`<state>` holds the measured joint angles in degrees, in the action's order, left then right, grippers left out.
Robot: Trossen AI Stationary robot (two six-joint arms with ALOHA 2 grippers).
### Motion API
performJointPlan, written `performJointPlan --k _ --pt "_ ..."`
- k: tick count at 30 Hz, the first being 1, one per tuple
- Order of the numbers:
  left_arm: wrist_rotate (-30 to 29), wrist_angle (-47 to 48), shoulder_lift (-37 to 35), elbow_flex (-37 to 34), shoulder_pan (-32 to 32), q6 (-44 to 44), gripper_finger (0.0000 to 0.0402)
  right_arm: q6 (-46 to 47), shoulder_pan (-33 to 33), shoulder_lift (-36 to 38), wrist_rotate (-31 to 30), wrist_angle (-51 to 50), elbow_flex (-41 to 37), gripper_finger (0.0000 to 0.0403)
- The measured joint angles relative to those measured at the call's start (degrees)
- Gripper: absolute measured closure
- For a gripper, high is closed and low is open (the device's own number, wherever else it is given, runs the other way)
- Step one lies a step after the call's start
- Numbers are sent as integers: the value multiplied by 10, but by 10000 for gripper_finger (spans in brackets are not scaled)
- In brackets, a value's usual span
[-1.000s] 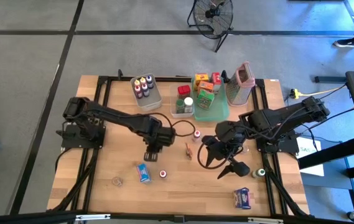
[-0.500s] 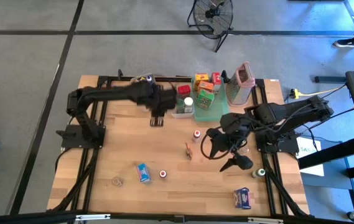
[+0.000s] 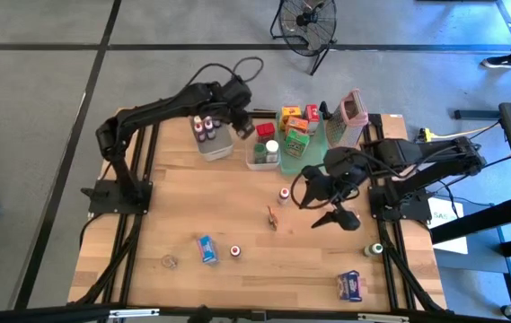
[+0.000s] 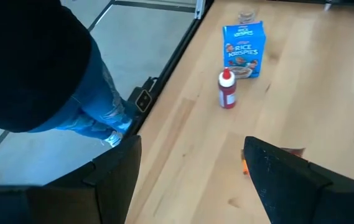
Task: Pick & Place Kitchen Items
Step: Put the black seasoning can into the white bin
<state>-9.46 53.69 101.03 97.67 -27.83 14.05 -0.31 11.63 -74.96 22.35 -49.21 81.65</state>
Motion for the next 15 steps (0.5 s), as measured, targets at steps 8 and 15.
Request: performJointPlan --k 8,15 --pt "50 -26 40 0 -13 105 275 -22 -20 0 2 -4 0 117" --pt "85 -15 85 -1 -7 60 275 -32 -23 0 3 -11 0 117"
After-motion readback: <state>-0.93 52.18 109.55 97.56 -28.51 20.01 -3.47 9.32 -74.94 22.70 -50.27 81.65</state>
